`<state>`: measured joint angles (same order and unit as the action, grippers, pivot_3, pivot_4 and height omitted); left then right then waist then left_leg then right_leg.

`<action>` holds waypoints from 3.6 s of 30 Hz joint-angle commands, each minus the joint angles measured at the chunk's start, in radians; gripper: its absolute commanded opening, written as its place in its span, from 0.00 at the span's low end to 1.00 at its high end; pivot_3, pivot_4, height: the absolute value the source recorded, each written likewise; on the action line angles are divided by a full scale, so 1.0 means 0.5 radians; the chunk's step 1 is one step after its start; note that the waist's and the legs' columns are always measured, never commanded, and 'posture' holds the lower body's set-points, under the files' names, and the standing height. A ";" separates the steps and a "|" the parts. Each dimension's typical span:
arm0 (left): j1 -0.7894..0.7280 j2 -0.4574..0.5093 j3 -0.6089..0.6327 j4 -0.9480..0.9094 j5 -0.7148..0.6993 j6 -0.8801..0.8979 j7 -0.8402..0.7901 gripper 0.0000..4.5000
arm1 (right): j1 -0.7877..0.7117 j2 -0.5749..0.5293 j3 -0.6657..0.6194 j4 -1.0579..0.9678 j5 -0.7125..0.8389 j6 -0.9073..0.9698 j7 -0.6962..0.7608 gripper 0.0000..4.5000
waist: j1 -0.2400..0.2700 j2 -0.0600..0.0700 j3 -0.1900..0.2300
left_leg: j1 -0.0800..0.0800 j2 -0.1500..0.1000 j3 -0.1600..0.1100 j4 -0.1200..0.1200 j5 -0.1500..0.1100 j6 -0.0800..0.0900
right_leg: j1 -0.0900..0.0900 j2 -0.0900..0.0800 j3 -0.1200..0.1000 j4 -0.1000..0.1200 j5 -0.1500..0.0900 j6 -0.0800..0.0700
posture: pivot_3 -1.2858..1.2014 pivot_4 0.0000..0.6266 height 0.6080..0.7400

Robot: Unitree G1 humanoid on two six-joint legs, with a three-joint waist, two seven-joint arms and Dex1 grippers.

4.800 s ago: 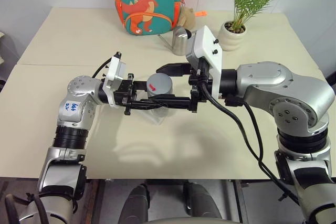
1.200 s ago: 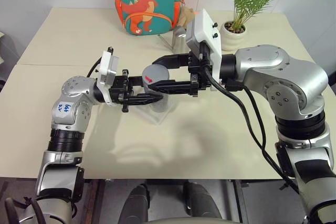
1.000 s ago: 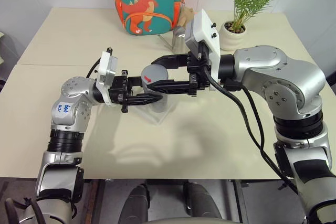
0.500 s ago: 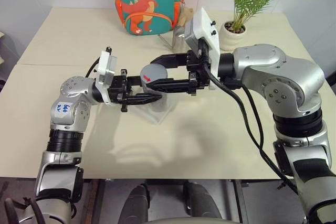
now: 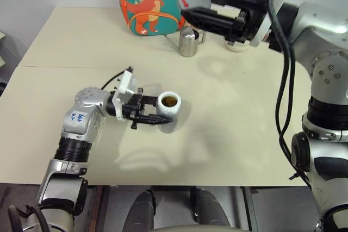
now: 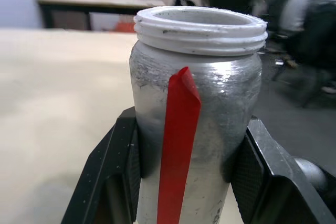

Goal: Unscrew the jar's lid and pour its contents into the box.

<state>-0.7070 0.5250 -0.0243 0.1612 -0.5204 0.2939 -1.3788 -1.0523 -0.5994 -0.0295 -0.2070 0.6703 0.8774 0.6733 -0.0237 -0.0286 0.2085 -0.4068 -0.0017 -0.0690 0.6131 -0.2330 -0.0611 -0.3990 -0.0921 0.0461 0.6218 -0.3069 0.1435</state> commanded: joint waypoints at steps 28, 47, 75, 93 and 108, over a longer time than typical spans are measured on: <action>-0.259 0.234 0.371 0.300 0.276 -0.490 0.607 0.41 | 1.364 -0.137 0.022 -0.123 -0.572 -0.014 -0.292 0.66 | -0.003 0.000 0.000 | 0.001 -0.002 0.001 0.001 0.002 0.001 | 0.002 0.000 0.002 0.000 0.000 0.003 | 0.52 0.24 1.00; -0.342 0.343 0.169 0.555 0.861 -1.335 0.803 0.41 | 1.557 -0.373 -0.367 -0.451 -0.205 -0.236 0.282 1.00 | -0.001 0.000 0.000 | 0.001 -0.003 0.001 0.002 0.002 0.001 | 0.003 0.000 0.001 0.001 0.000 0.004 | 0.52 0.24 1.00; -1.057 0.543 -0.642 0.857 3.114 -3.124 2.215 0.41 | 1.641 -0.474 -0.486 -0.548 0.179 -0.310 0.487 1.00 | 0.043 -0.002 0.001 | 0.002 -0.004 0.002 0.006 0.003 0.002 | 0.007 0.000 0.002 0.000 0.003 0.009 | 0.52 0.24 1.00; -1.158 0.766 -1.370 0.350 4.433 -2.348 3.839 0.41 | 1.560 -0.442 -0.405 -0.500 0.173 -0.369 0.468 1.00 | 0.048 -0.002 0.001 | 0.001 -0.005 0.002 0.006 0.003 0.002 | 0.007 -0.001 0.003 0.002 0.003 0.011 | 0.52 0.24 1.00; -1.216 0.824 -1.557 0.286 4.717 -1.860 4.292 0.41 | 1.395 -0.411 -0.254 -0.342 0.094 -0.451 0.528 1.00 | 0.046 -0.004 0.000 | 0.001 -0.006 0.002 0.007 0.004 0.003 | 0.006 -0.001 0.003 0.009 0.003 0.011 | 0.52 0.24 1.00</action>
<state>-1.2831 0.9172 -0.8093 0.3237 1.8319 -0.6634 0.7434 -0.3405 -0.8111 -0.1527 -0.3779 0.7228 0.6741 0.9283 -0.0009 -0.0303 0.2087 -0.4063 -0.0046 -0.0679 0.6164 -0.2312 -0.0597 -0.3958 -0.0925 0.0477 0.6267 -0.3055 0.1488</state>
